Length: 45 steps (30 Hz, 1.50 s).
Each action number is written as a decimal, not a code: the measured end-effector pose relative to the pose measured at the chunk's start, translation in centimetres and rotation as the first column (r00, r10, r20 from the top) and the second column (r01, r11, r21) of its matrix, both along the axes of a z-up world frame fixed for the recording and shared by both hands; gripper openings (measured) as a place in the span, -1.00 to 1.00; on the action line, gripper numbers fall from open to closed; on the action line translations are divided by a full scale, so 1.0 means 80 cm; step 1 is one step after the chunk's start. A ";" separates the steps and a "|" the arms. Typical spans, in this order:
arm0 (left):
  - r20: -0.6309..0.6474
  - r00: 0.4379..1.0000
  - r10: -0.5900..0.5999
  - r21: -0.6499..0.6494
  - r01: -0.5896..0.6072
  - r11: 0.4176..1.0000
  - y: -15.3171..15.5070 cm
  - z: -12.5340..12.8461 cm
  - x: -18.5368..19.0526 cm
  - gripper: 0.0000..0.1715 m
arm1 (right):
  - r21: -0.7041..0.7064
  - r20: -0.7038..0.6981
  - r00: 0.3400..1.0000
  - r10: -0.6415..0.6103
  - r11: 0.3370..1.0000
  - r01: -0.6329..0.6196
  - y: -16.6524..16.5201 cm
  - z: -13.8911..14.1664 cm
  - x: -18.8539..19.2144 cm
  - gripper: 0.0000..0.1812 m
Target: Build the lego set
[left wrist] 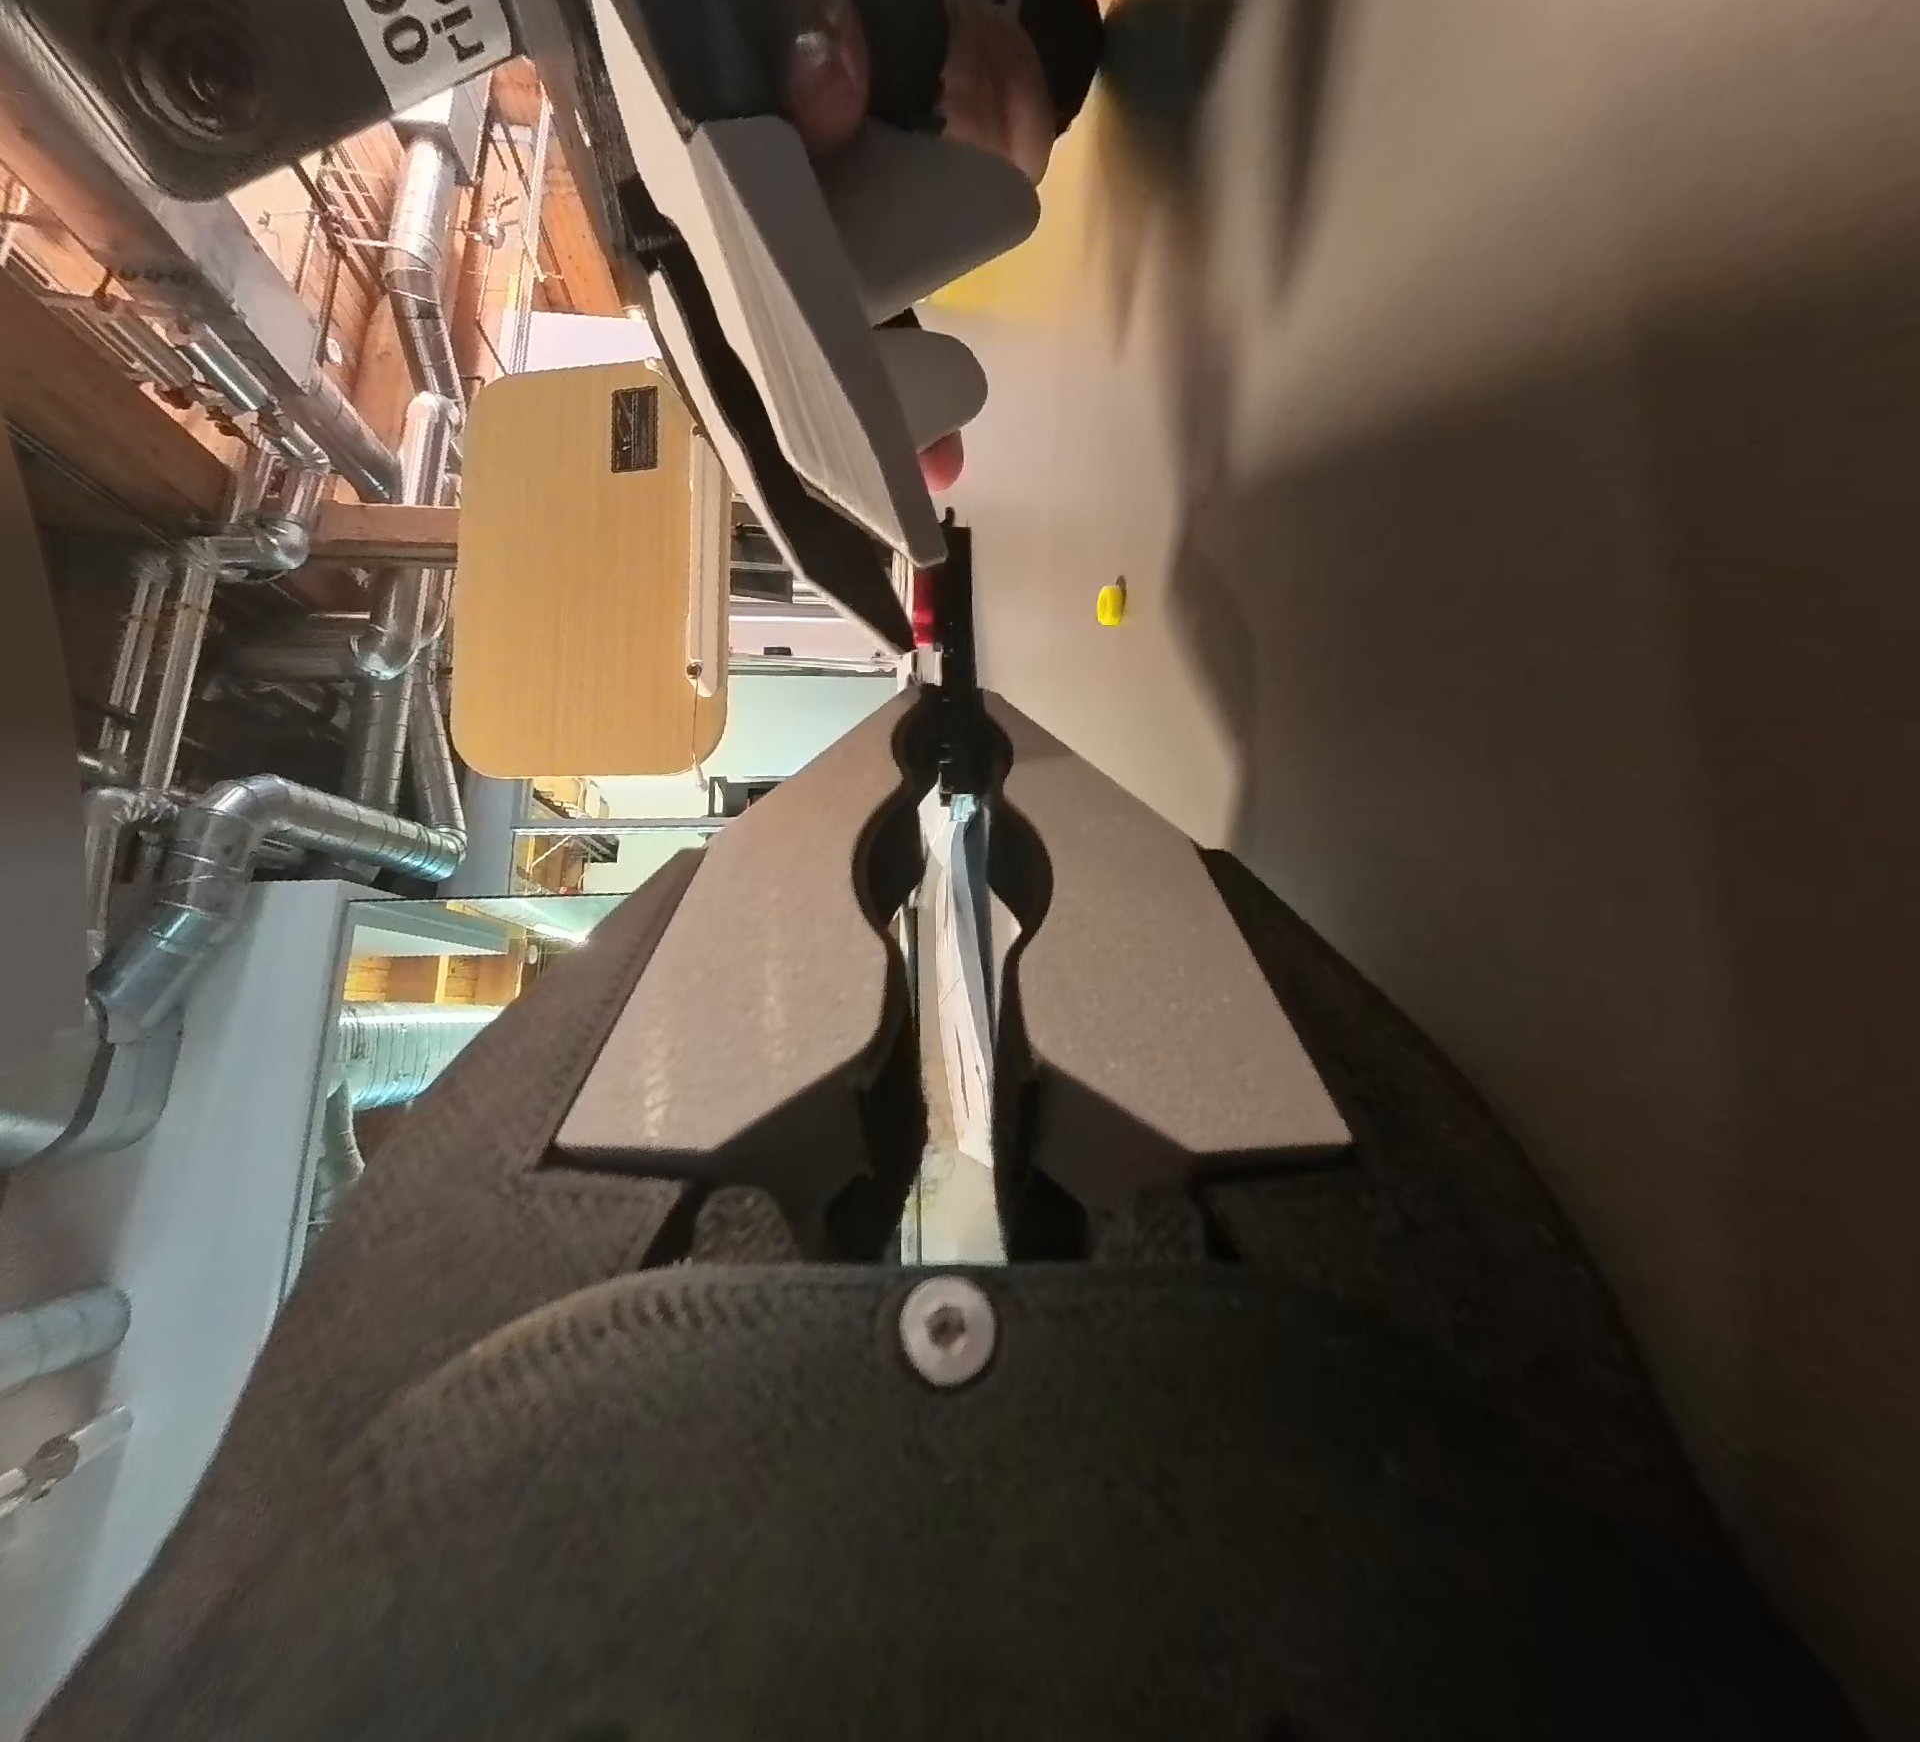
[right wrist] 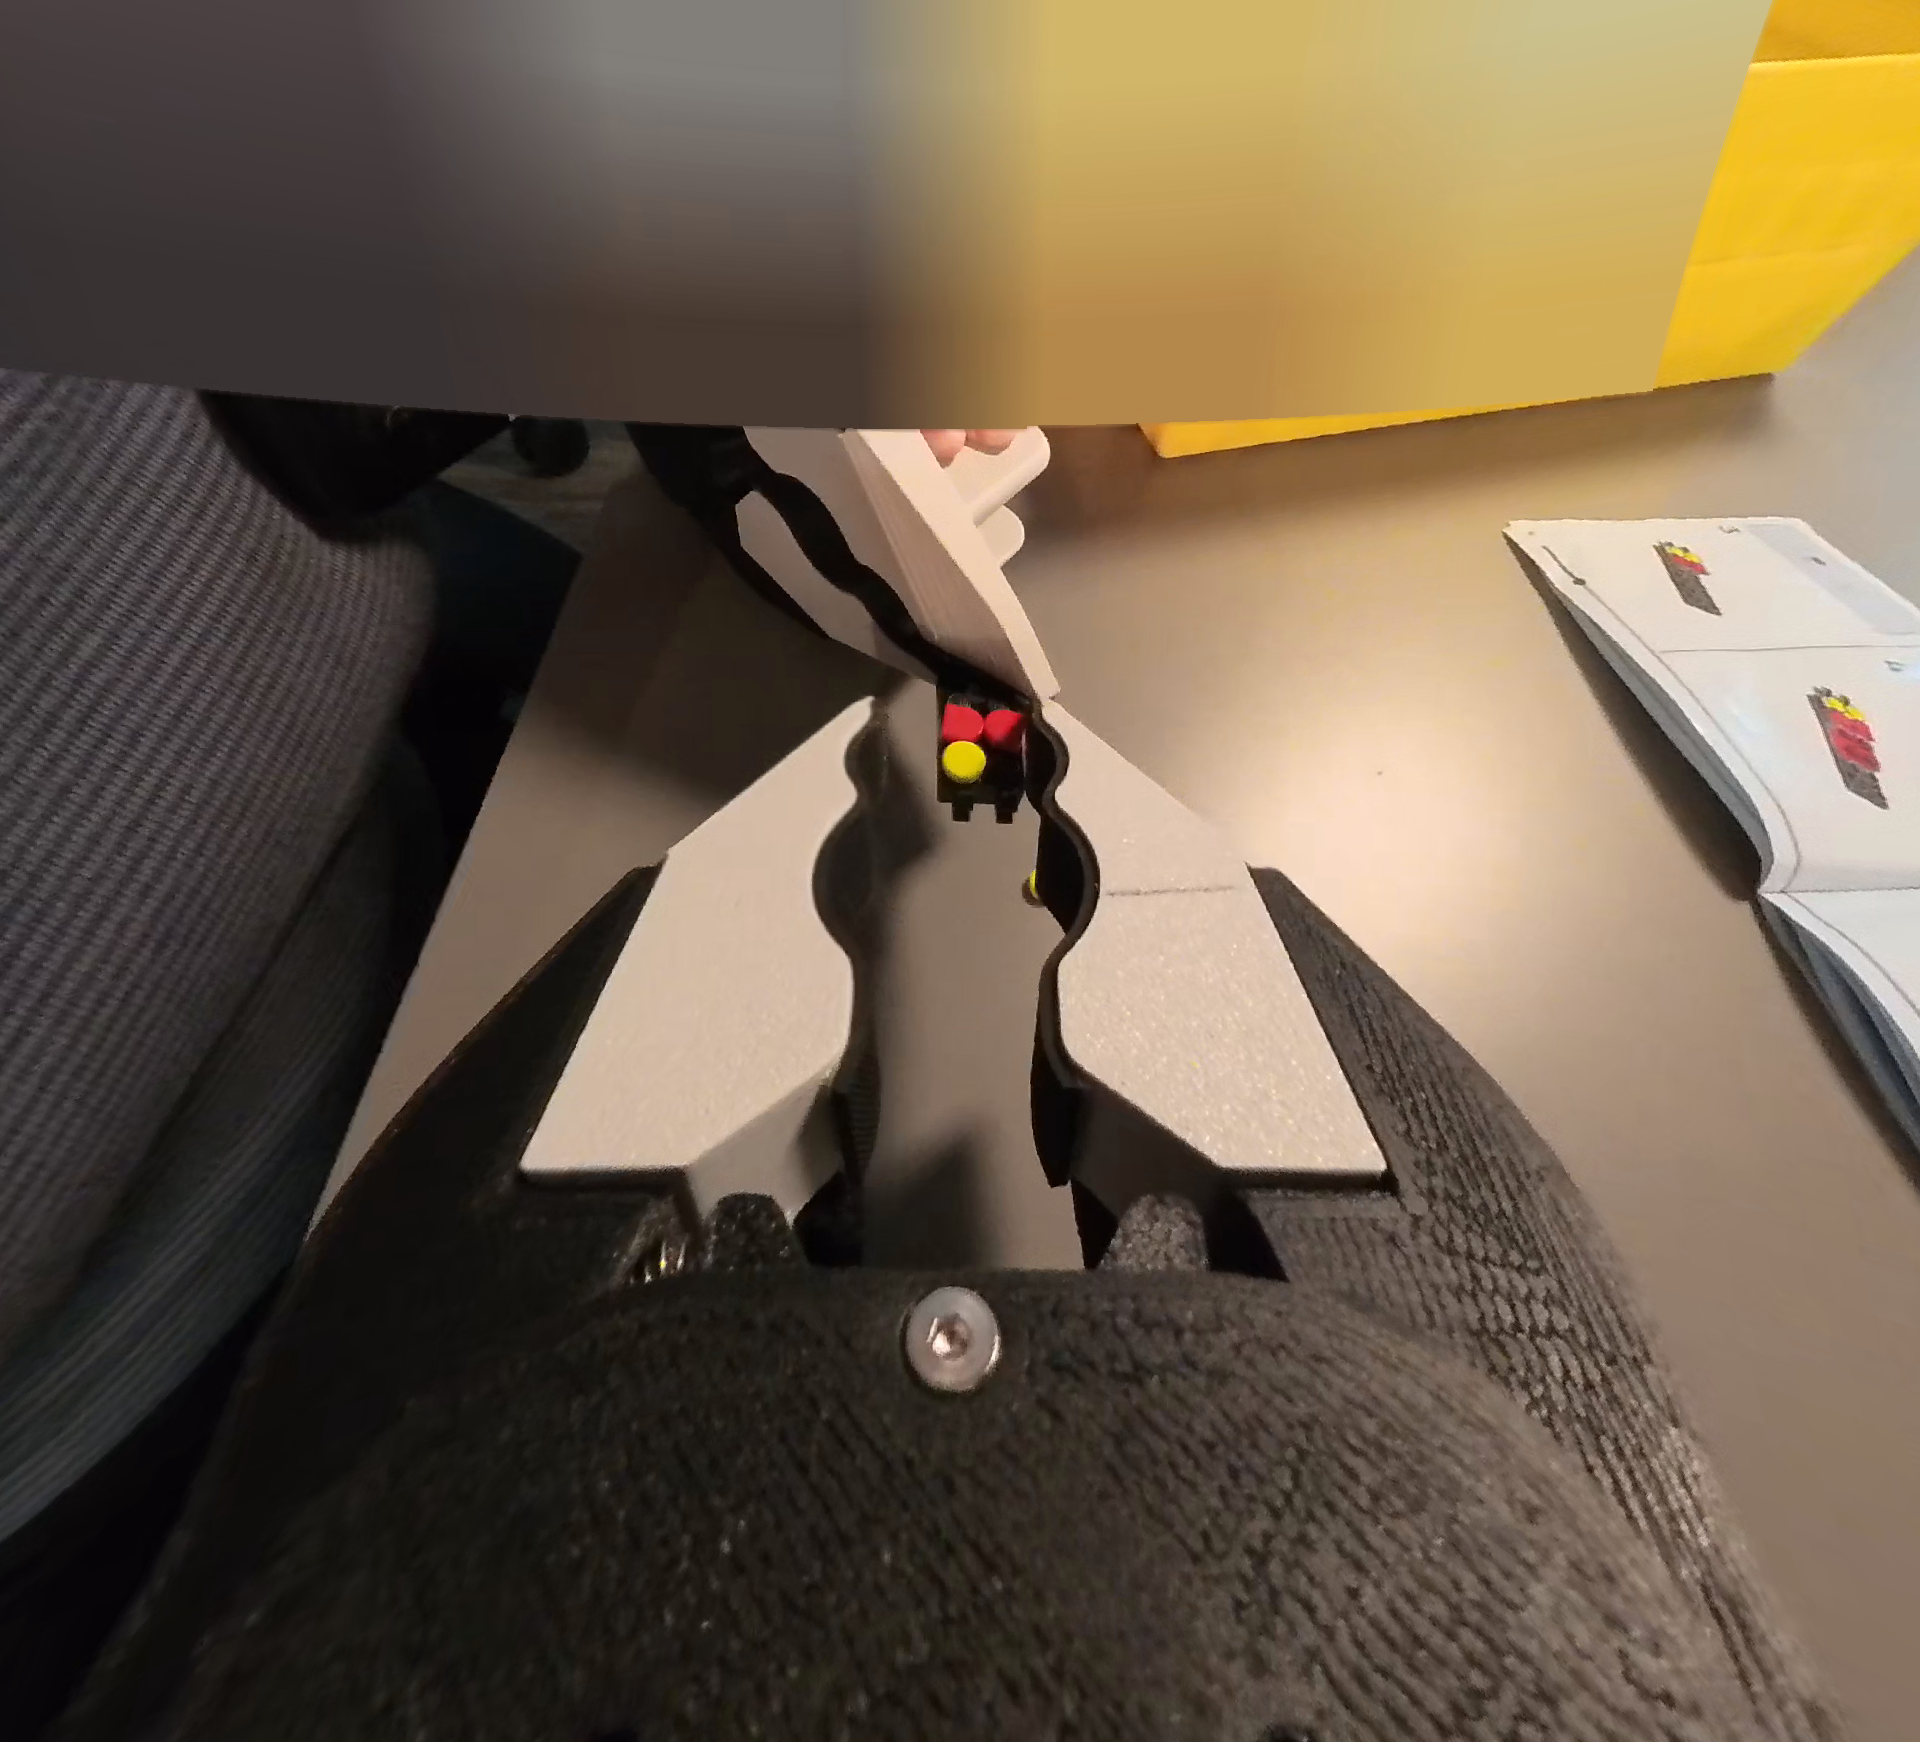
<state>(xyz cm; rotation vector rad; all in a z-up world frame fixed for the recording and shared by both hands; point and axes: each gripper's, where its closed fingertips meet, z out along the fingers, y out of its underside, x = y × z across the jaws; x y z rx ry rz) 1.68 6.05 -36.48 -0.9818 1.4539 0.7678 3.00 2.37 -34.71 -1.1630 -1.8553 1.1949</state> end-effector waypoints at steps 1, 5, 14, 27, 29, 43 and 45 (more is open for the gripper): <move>0.001 1.000 0.001 0.002 -0.001 1.000 0.000 0.000 0.000 -0.96 | -0.004 -0.002 1.000 -0.005 1.000 0.005 0.001 0.001 0.000 -0.74; 0.000 1.000 0.002 0.002 -0.002 1.000 0.000 0.000 -0.001 -0.95 | -0.026 0.017 1.000 -0.001 1.000 0.001 0.001 -0.001 0.002 -0.76; -0.006 1.000 -0.011 -0.019 0.011 1.000 -0.003 -0.004 0.002 -0.95 | -0.032 0.049 0.998 0.031 0.999 -0.030 -0.005 -0.007 0.005 -0.72; -0.004 1.000 -0.005 -0.051 0.005 0.999 -0.004 -0.007 0.003 -0.95 | 0.010 0.064 0.996 0.062 0.998 -0.063 -0.013 -0.012 0.007 -0.72; -0.001 1.000 -0.007 -0.044 0.007 0.999 -0.004 -0.006 0.004 -0.95 | 0.011 0.061 0.996 0.064 0.998 -0.065 -0.013 -0.012 0.007 -0.68; -0.036 0.996 0.085 -0.075 -0.088 0.993 0.004 -0.008 -0.018 -0.95 | 0.101 0.267 0.957 -0.109 0.991 0.085 0.036 -0.055 0.008 -0.85; -0.040 0.995 0.087 -0.079 -0.090 0.993 0.003 -0.009 -0.018 -0.95 | 0.118 0.258 0.960 -0.106 0.990 0.078 0.032 -0.055 0.005 -0.89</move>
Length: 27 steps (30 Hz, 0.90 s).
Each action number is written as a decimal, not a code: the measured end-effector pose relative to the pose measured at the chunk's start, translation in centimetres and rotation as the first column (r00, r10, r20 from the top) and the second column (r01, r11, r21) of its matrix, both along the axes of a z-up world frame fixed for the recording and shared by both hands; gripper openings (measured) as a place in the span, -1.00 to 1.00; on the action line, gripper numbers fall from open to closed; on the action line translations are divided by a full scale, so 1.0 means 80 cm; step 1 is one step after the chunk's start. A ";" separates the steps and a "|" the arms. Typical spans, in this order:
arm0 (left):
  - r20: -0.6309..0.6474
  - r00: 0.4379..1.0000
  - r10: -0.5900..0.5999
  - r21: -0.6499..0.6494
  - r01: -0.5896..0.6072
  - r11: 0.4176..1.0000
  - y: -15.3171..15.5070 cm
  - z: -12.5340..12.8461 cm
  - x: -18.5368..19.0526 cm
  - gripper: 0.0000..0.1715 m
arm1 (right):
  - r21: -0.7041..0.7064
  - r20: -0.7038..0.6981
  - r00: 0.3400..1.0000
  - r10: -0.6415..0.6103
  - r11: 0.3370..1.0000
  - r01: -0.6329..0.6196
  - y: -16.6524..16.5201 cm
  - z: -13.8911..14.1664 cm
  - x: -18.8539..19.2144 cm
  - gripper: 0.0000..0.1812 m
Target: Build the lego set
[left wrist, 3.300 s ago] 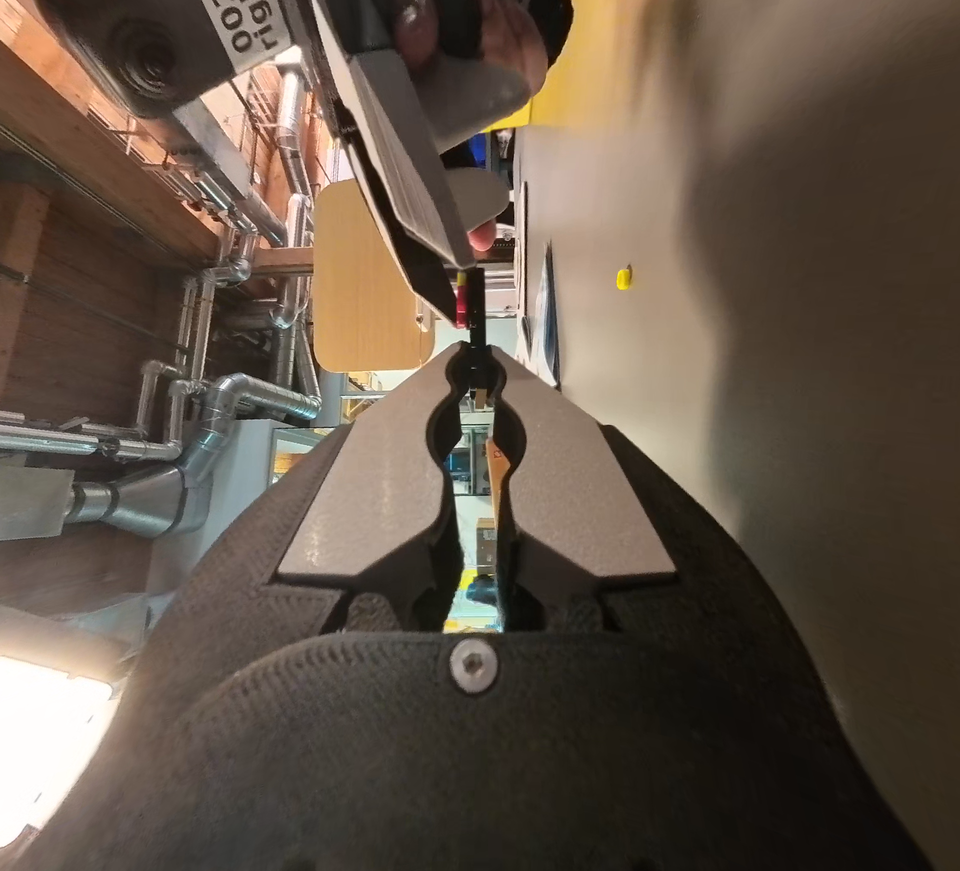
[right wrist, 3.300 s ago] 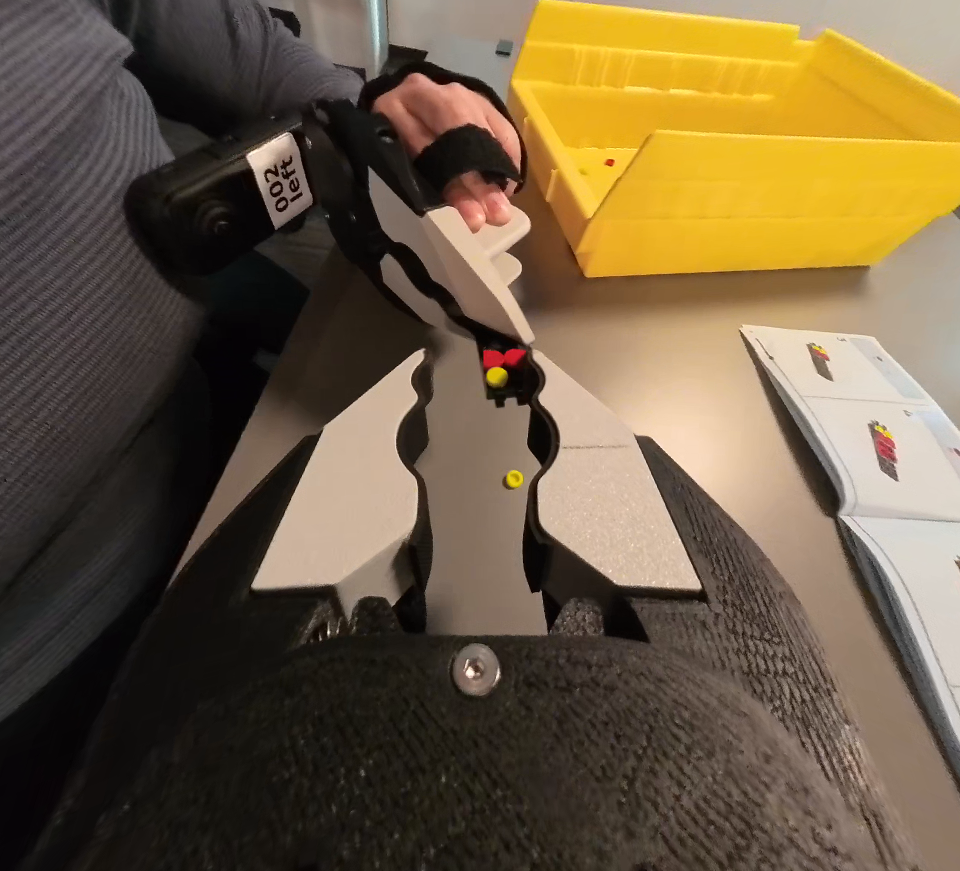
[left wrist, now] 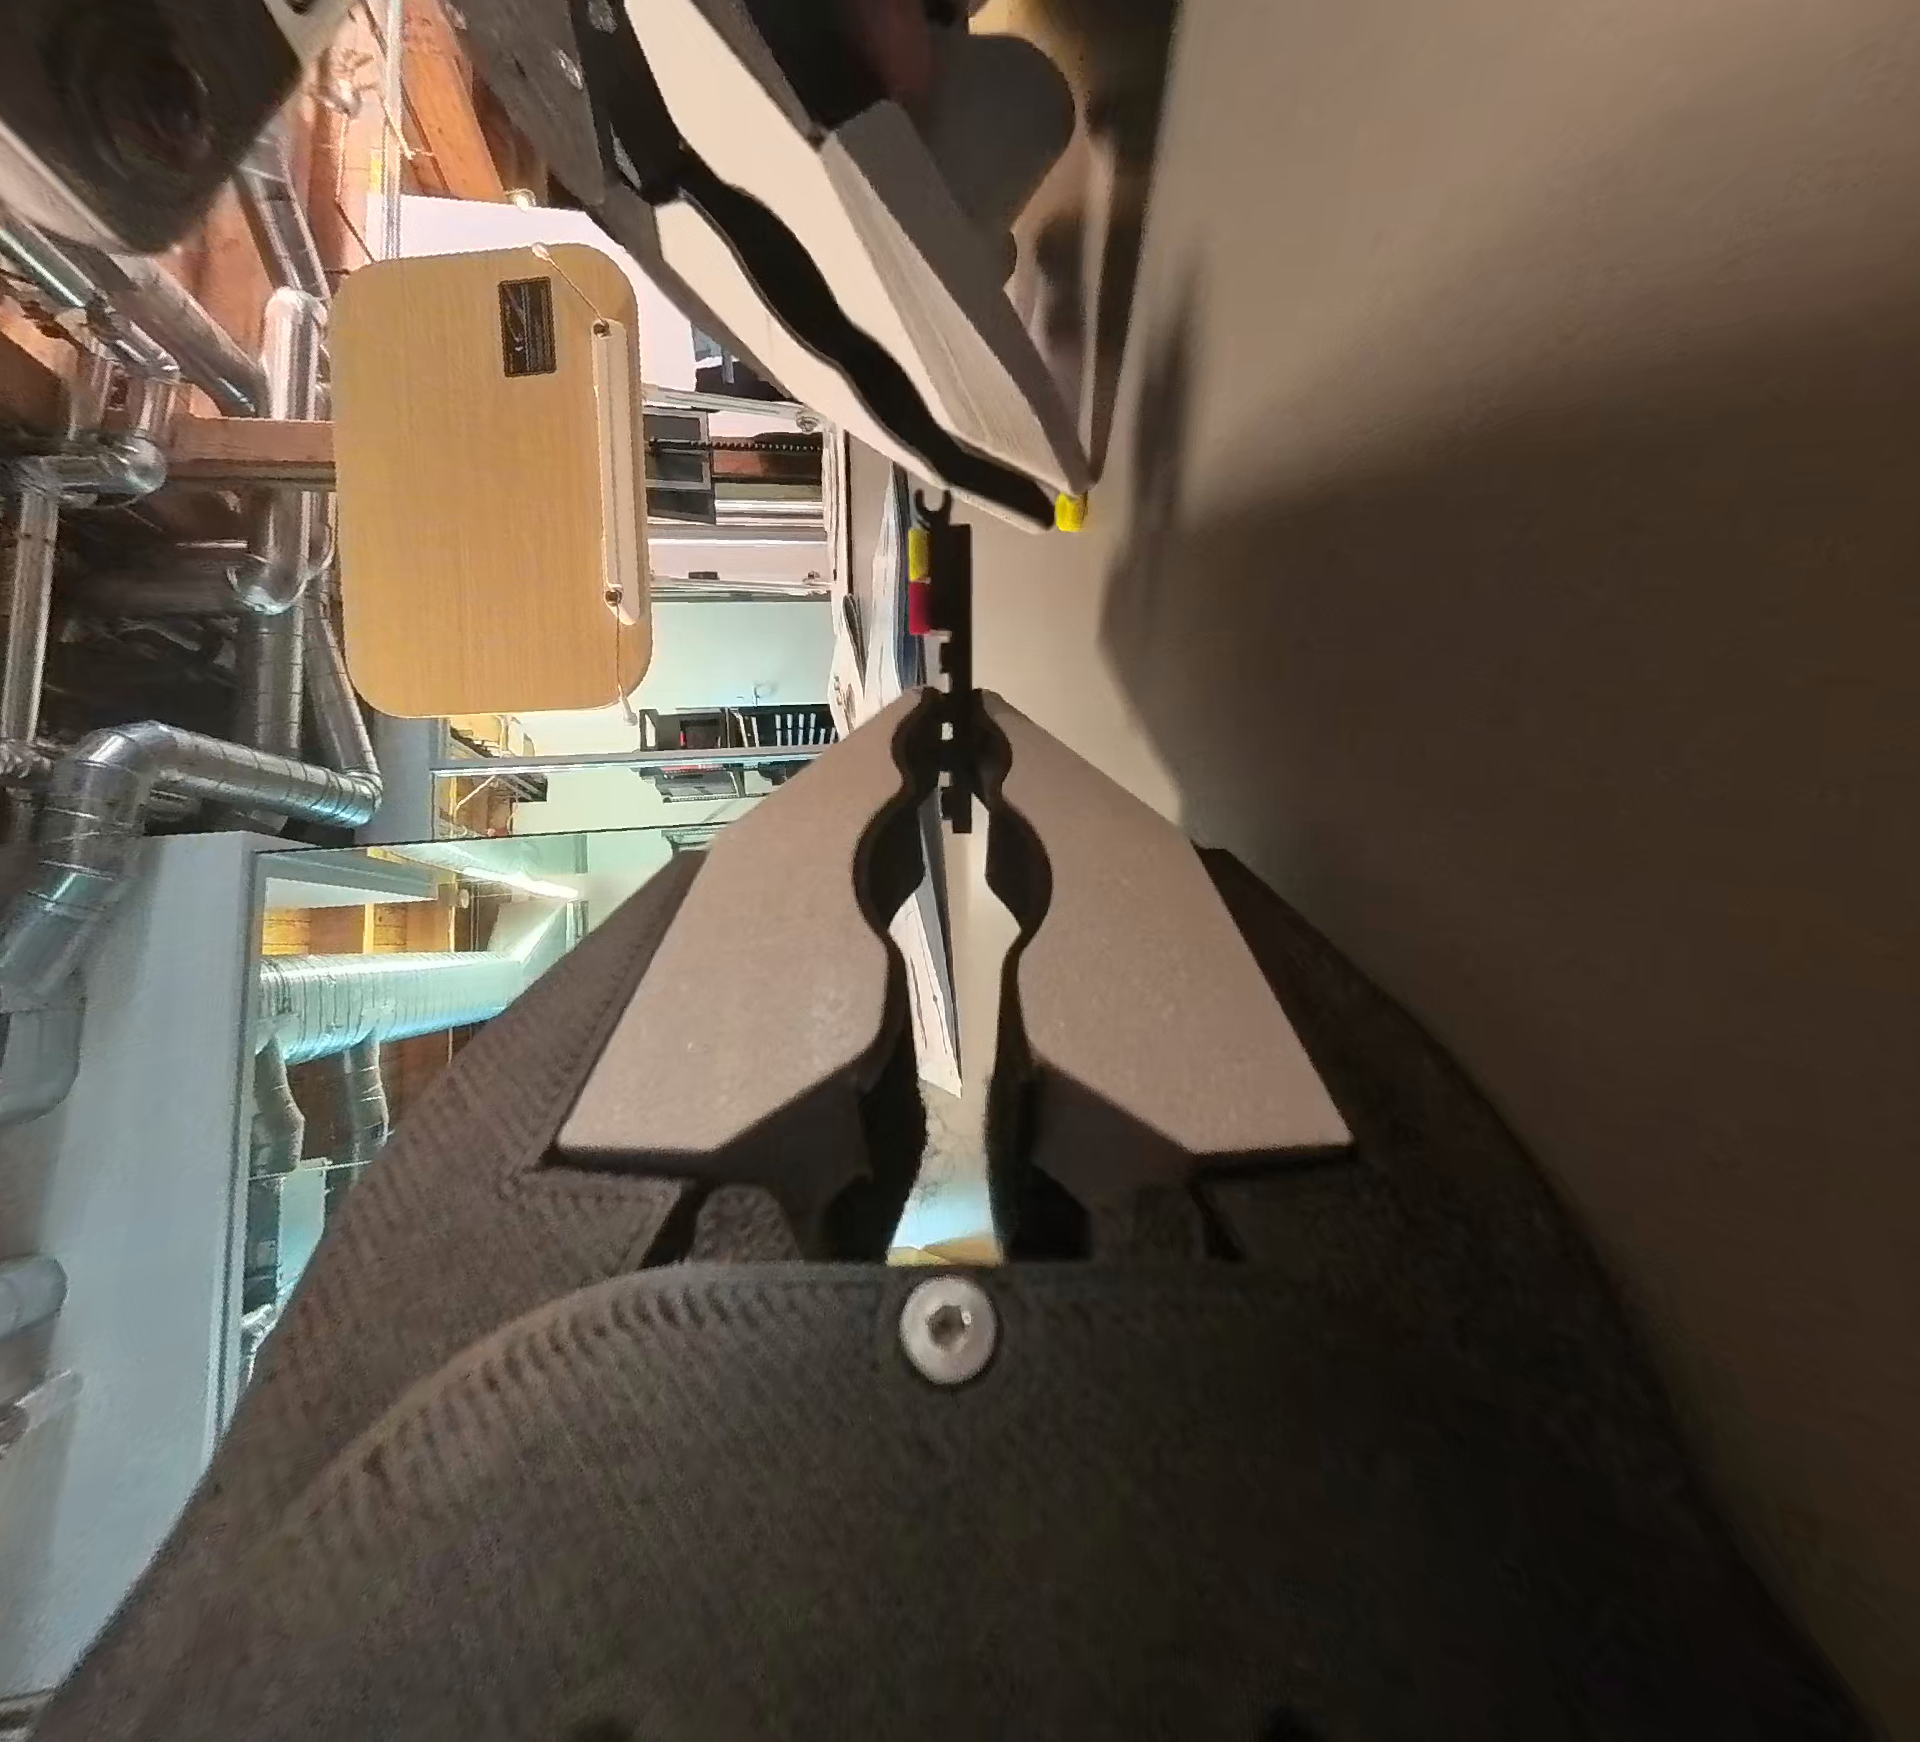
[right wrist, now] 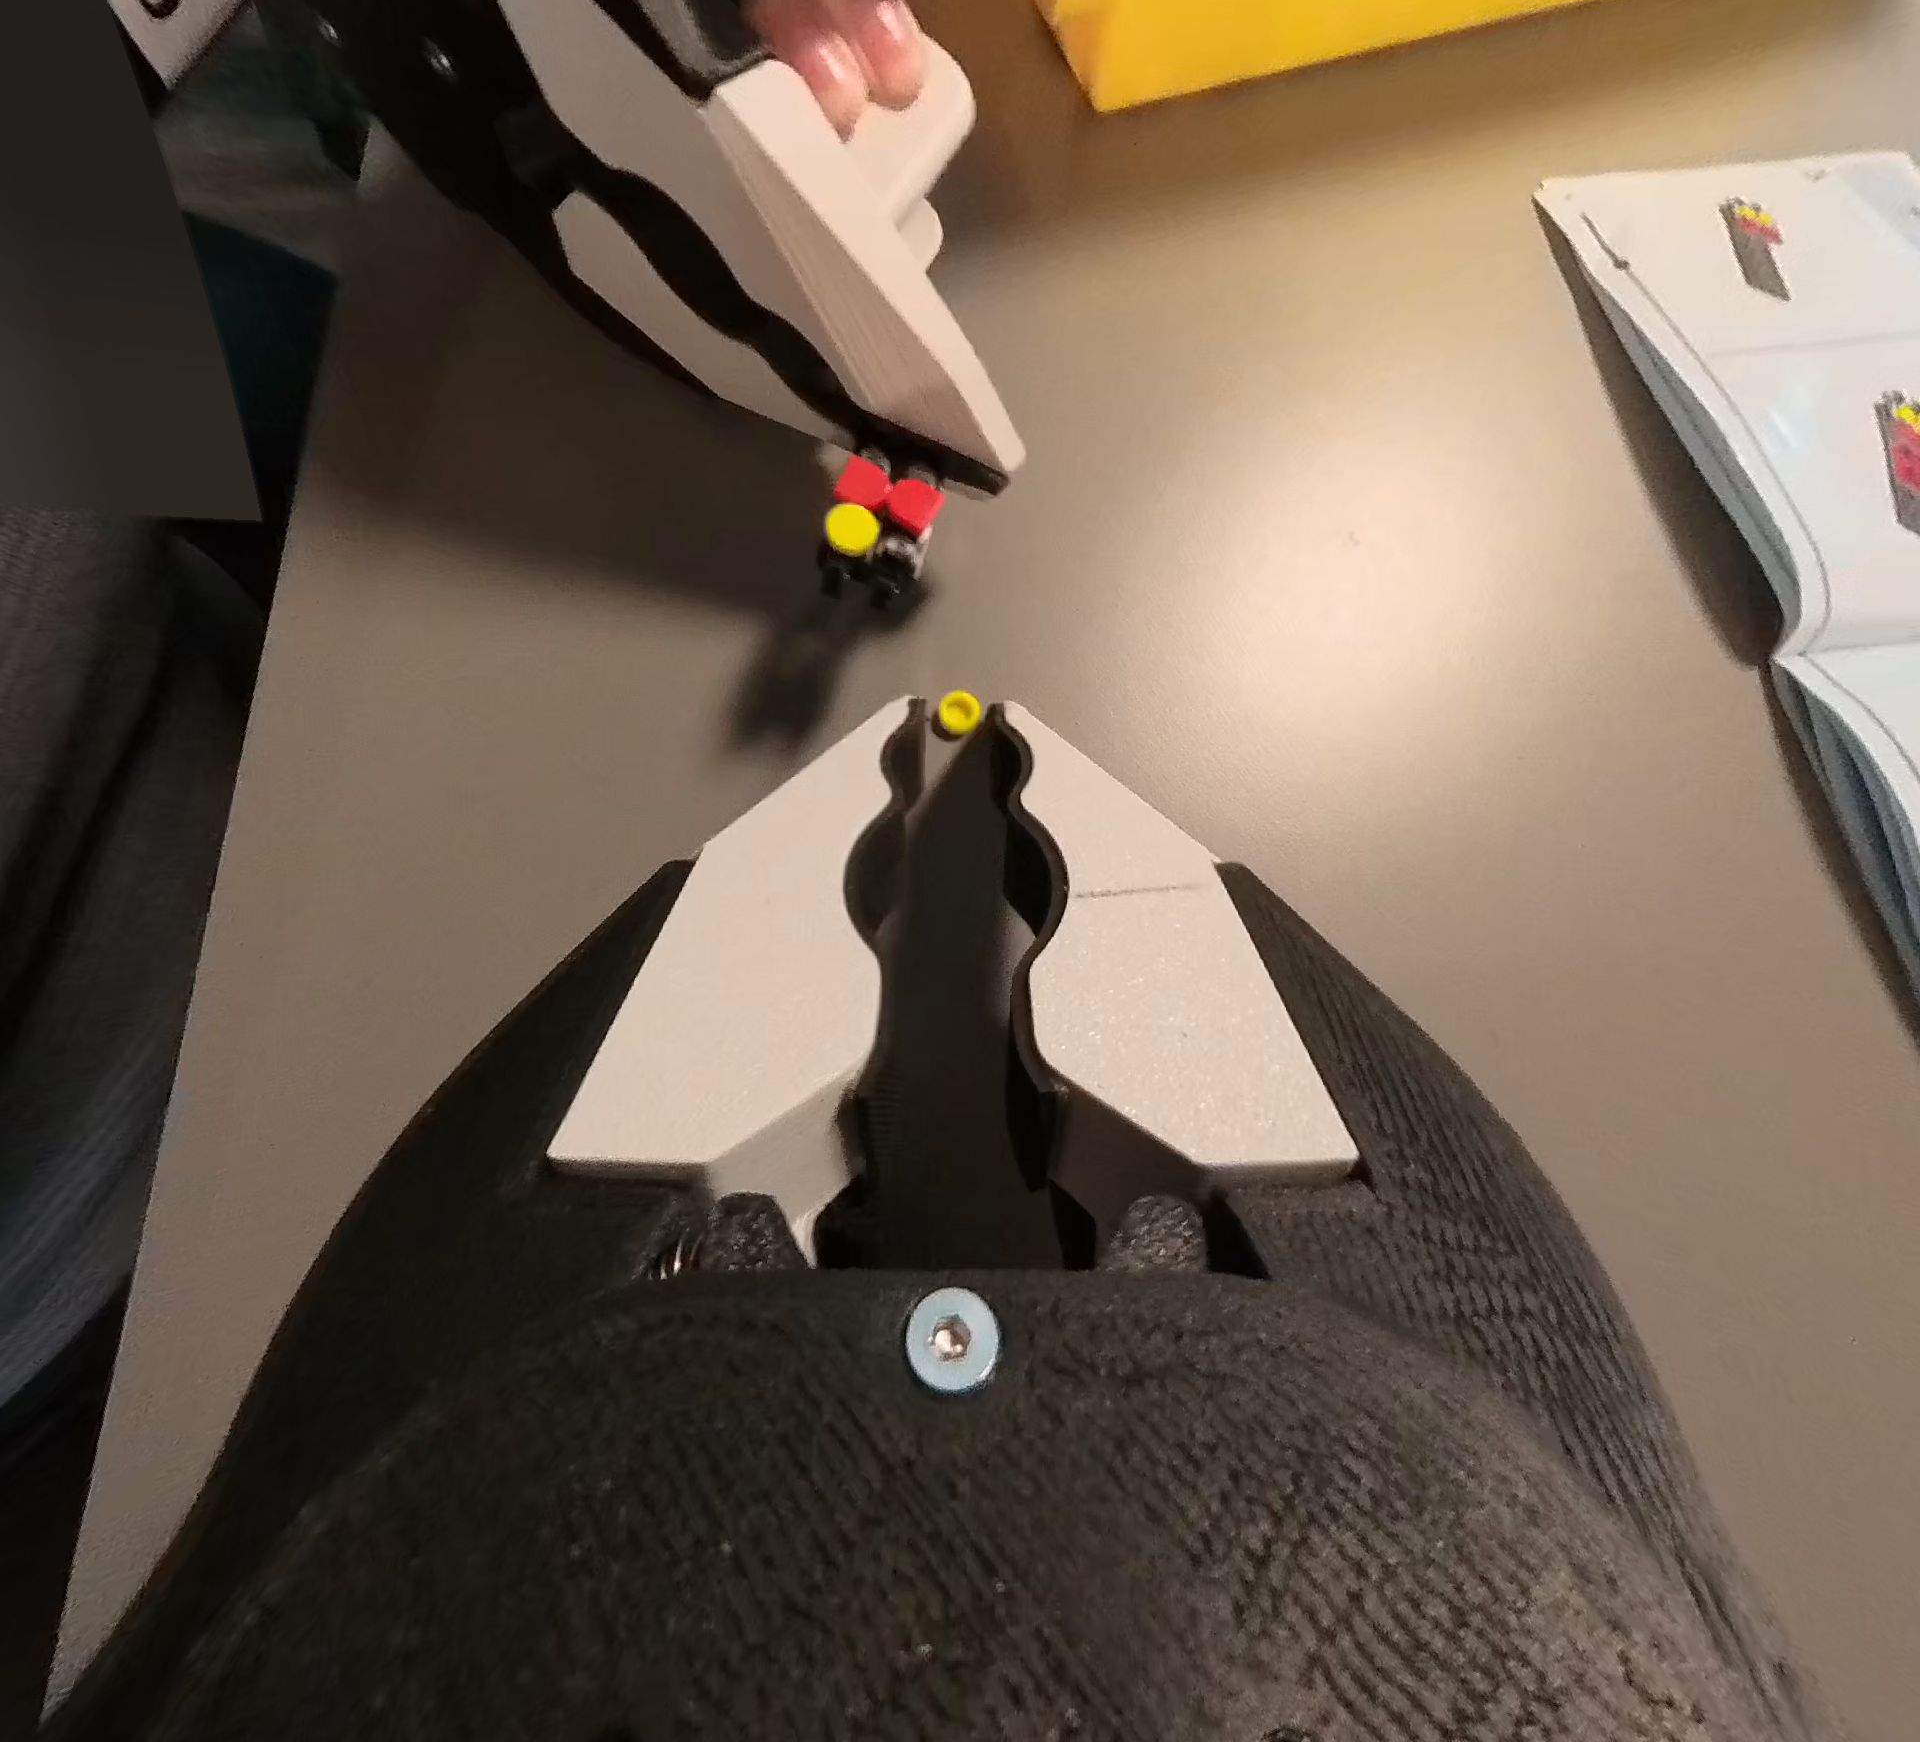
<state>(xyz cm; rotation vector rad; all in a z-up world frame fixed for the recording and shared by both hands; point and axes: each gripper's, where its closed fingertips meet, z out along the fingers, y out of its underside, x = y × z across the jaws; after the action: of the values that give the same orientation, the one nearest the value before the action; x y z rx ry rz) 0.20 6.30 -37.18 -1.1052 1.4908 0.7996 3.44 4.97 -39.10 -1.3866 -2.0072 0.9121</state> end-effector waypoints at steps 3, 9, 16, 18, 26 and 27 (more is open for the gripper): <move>0.000 1.000 0.000 -0.010 0.000 1.000 -0.001 0.000 -0.001 -0.96 | 0.019 -0.005 1.000 0.008 1.000 -0.008 -0.003 0.000 -0.002 -0.94; 0.007 1.000 0.013 -0.006 -0.013 1.000 0.000 0.002 -0.002 -0.95 | 0.218 -0.090 0.995 0.050 0.975 -0.029 0.006 0.006 -0.006 -0.95; 0.051 0.998 0.044 -0.047 -0.042 0.998 0.009 0.001 -0.004 -0.95 | 0.846 -0.229 0.909 0.348 0.534 0.009 0.020 0.057 -0.006 -0.96; 0.044 0.999 0.012 -0.002 -0.012 1.000 0.008 0.007 0.002 -0.95 | 0.957 -0.112 0.890 0.441 0.290 -0.024 0.016 0.058 -0.004 -0.95; 0.001 0.989 -0.145 0.160 0.143 0.977 -0.005 0.027 0.030 -0.95 | 0.890 0.363 0.724 0.586 -0.448 -0.082 -0.003 0.074 0.013 -0.94; 0.004 0.989 -0.149 0.151 0.147 0.978 -0.005 0.026 0.030 -0.96 | 0.852 0.441 0.702 0.559 -0.507 -0.131 0.005 0.064 0.019 -0.94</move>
<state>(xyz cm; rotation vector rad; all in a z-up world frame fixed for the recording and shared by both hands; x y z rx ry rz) 2.58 5.91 -35.10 -0.8755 1.4568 0.7838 4.92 5.37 -34.01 0.6708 -1.8561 -0.6247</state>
